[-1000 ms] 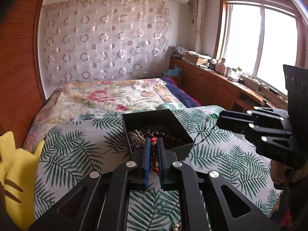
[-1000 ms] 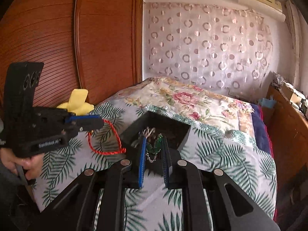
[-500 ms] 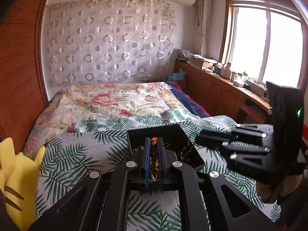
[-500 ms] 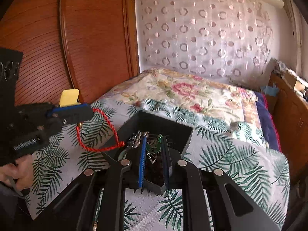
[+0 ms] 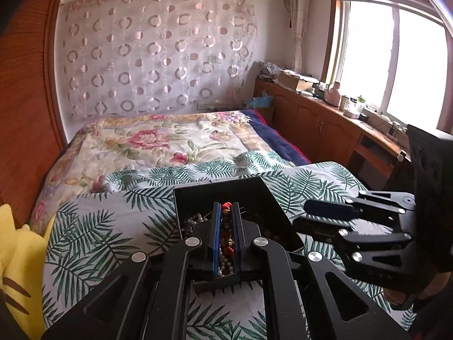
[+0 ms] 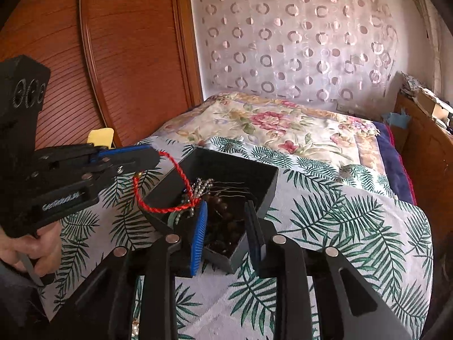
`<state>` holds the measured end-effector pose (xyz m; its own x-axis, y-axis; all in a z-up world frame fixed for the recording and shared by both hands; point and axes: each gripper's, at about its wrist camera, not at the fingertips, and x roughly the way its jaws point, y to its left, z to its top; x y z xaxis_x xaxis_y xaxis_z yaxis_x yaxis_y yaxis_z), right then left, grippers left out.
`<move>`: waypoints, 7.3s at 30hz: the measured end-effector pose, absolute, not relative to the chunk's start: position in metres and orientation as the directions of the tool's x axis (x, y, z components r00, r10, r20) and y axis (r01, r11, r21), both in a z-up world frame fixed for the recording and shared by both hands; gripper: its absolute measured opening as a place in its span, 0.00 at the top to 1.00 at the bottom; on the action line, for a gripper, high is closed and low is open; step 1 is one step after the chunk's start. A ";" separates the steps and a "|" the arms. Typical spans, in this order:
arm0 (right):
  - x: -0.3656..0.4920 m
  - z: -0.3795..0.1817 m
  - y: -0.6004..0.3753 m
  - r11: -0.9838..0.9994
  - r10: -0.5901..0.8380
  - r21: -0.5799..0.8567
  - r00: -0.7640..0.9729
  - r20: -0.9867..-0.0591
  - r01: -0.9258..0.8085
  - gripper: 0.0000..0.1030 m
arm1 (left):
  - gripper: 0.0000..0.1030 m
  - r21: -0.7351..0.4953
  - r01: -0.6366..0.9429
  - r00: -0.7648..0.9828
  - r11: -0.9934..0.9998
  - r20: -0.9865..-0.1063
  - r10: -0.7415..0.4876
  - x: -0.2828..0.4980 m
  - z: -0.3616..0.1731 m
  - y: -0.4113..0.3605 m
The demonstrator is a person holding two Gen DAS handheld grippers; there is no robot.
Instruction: Organize jewelry
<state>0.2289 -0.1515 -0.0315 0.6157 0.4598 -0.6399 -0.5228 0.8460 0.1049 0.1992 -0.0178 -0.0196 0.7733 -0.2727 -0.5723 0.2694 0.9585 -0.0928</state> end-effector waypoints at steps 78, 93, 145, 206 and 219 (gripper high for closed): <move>0.085 -0.044 -0.172 0.732 0.593 0.176 0.487 -0.641 -0.658 0.92 | 0.07 -0.085 0.234 0.700 0.968 -0.676 -0.229 0.085 -0.093 0.024; 0.094 -0.052 -0.241 0.849 0.472 0.153 0.595 -0.651 -0.507 0.92 | 0.31 -0.086 0.353 0.636 0.932 -0.708 -0.307 0.090 -0.101 -0.019; 0.184 0.106 -0.178 0.819 0.522 -0.004 0.747 -0.412 -0.574 0.92 | 0.89 -0.071 0.308 0.753 0.949 -0.591 -0.289 0.179 -0.024 -0.012; 0.160 -0.005 -0.170 0.920 0.366 0.082 0.766 -0.528 -0.383 0.08 | 0.08 -0.025 0.079 0.852 0.997 -0.518 -0.081 0.109 -0.010 0.023; 0.116 -0.013 -0.201 0.956 0.292 0.114 0.829 -0.476 -0.271 0.02 | 0.08 -0.007 0.080 0.858 0.997 -0.508 -0.073 0.083 -0.011 0.009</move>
